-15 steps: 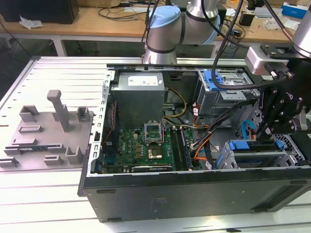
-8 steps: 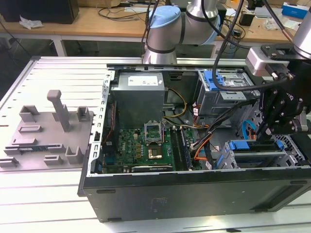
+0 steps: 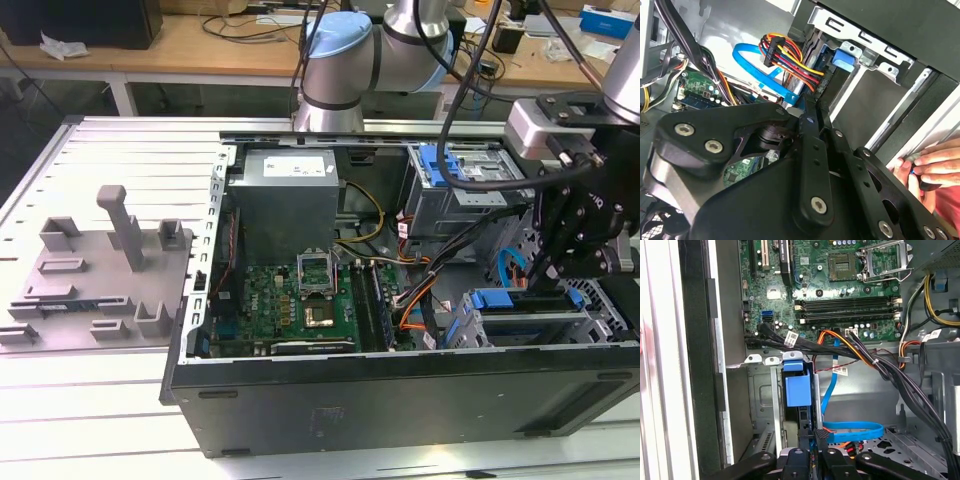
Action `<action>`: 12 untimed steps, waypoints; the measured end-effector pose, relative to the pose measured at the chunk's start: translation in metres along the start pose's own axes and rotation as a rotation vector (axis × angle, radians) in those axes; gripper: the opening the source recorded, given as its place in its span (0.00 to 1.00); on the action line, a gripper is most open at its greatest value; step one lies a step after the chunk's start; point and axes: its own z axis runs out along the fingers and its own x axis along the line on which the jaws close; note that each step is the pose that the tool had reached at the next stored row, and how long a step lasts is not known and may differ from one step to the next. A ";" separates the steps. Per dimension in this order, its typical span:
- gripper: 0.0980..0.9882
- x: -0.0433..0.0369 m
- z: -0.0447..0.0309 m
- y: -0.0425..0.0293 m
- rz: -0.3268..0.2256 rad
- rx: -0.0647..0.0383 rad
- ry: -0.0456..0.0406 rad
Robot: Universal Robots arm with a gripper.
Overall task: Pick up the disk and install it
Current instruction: 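Insert the second disk wire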
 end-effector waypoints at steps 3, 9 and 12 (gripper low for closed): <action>0.07 0.0000 0.0009 0.0000 -0.004 0.000 -0.0001; 0.07 0.0001 0.0034 0.0000 -0.014 0.000 -0.0003; 0.07 0.0002 0.0042 0.0000 -0.018 0.000 -0.0003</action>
